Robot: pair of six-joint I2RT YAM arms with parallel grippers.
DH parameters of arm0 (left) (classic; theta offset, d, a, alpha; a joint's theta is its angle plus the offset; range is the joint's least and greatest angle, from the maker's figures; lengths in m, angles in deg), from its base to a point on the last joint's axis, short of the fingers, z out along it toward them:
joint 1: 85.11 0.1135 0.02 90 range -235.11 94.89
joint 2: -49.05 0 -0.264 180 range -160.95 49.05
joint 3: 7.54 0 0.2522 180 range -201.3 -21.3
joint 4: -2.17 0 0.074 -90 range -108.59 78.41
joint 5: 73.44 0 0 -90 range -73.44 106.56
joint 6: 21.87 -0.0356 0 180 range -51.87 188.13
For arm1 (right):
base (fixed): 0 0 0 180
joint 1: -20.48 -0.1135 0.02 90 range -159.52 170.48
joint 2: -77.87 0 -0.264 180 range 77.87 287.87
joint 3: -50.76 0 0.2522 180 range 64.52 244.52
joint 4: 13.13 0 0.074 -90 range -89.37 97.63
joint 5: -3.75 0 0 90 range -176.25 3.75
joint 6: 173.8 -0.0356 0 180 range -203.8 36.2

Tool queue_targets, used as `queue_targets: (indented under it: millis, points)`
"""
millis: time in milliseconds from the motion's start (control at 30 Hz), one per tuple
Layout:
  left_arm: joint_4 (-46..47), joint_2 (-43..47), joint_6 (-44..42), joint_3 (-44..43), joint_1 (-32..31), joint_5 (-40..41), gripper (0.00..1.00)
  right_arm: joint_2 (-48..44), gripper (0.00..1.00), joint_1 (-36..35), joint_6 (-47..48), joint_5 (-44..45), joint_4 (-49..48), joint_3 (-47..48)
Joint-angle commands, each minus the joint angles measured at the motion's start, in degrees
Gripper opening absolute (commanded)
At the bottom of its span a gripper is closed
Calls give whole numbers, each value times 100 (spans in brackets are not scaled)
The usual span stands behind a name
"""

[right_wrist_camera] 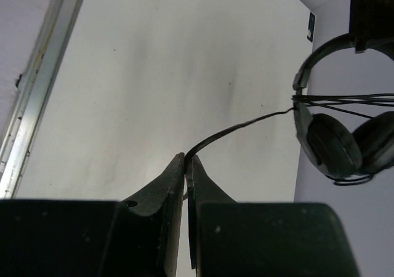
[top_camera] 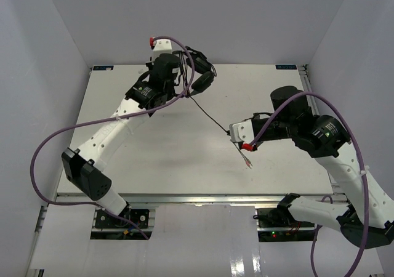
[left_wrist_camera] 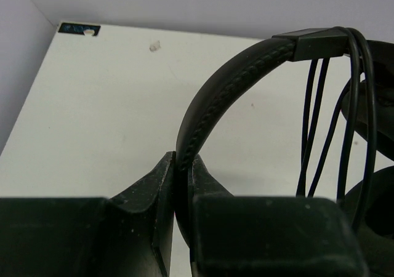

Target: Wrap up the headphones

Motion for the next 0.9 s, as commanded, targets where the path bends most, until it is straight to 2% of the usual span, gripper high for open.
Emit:
queue_targets:
  millis: [0, 133, 300, 600, 767, 867]
  points:
    - [-172, -74, 100, 283, 49, -785, 0, -120, 8, -146, 426, 1508, -275, 211]
    - [70, 154, -377, 990, 42, -1602, 0, -370, 8, -152, 996, 2621, -1240, -377]
    - [116, 551, -1309, 1740, -7, -2683, 0, -523, 8, -152, 1599, 3148, -2238, -1009]
    - [85, 1364, -1709, 2725, -155, -4905, 0, -250, 8, -161, 1902, 2974, -3048, -1481]
    - [124, 1733, -1834, 2937, -351, -5722, 0, -37, 8, -152, 1848, 2888, -3434, -1589]
    - [123, 1753, -1853, 2972, -488, -5836, 0, 125, 8, -153, 1679, 2847, -3487, -1488]
